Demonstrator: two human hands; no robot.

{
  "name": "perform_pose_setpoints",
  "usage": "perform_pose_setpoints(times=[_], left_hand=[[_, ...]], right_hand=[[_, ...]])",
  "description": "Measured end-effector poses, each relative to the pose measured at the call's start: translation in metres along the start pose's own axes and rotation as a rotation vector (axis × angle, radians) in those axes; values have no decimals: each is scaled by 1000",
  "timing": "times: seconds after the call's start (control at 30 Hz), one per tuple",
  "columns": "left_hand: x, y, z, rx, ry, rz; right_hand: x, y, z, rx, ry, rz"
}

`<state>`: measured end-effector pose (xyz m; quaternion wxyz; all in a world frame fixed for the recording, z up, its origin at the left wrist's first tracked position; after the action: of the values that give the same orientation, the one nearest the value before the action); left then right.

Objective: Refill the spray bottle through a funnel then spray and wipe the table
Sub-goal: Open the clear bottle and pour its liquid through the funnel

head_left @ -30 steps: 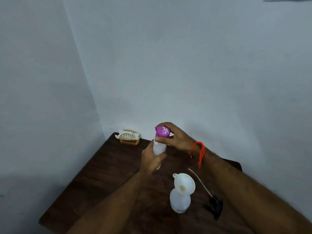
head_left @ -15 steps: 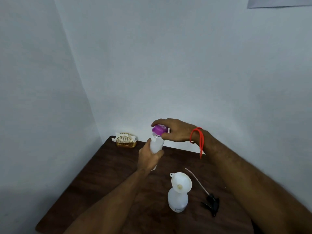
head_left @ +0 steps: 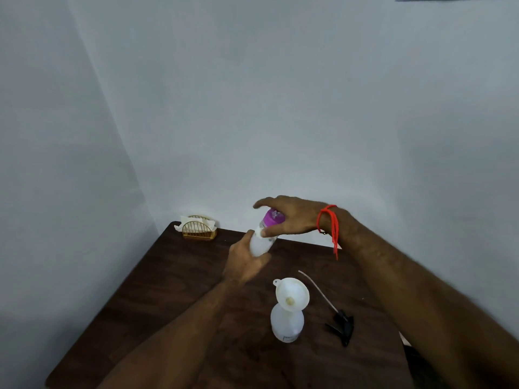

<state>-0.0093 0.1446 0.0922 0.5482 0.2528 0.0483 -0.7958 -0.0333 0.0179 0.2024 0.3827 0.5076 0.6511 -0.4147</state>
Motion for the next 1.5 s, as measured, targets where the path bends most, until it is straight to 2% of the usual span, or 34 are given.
perform_pose_setpoints(times=[0.1, 0.27, 0.37, 0.43, 0.57, 0.63, 0.7, 0.8, 0.87, 1.03, 1.3, 1.4, 1.5], left_hand=[[6, -1, 6, 39, 41, -53], [11, -4, 2, 10, 58, -46], [7, -4, -1, -28, 26, -34], [1, -4, -6, -69, 8, -15], [-10, -7, -24, -160, -53, 67], [-11, -9, -31, -186, -83, 88], [-13, -13, -38, -187, -100, 107], [-12, -21, -52, -221, -115, 118], [-8, -26, -62, -258, -127, 127], [3, -38, -70, -270, -155, 142], [10, -71, -85, -258, -95, 115], [6, -81, -84, -247, -17, 134], [4, -81, -69, -173, 37, 159]], right_hand=[[-8, 0, 5, 78, -114, 66], [-6, -1, -6, -123, -187, 60], [-14, -11, -16, -300, -22, 66], [-28, -20, -12, -314, 187, 153], [-28, -50, 42, -122, 725, 555], [12, -74, 84, 30, 909, 739], [77, -102, 122, 216, 1002, 824], [185, -142, 160, 522, 971, 850], [246, -158, 174, 653, 833, 801], [336, -172, 184, 736, 646, 531], [354, -170, 173, 677, 340, 257], [341, -178, 161, 616, 265, 416], [298, -183, 137, 459, 241, 733]])
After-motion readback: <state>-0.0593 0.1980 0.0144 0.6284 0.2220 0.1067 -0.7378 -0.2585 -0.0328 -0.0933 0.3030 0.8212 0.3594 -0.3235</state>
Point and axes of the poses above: each hand's wrist, its own y-axis towards the middle knuckle, its own x-axis out of the palm, z = x × y, the point moved 7 cm from there along y, towards the middle knuckle, and after that the axes turned 1 degree about -x, right-handed, at the moved point
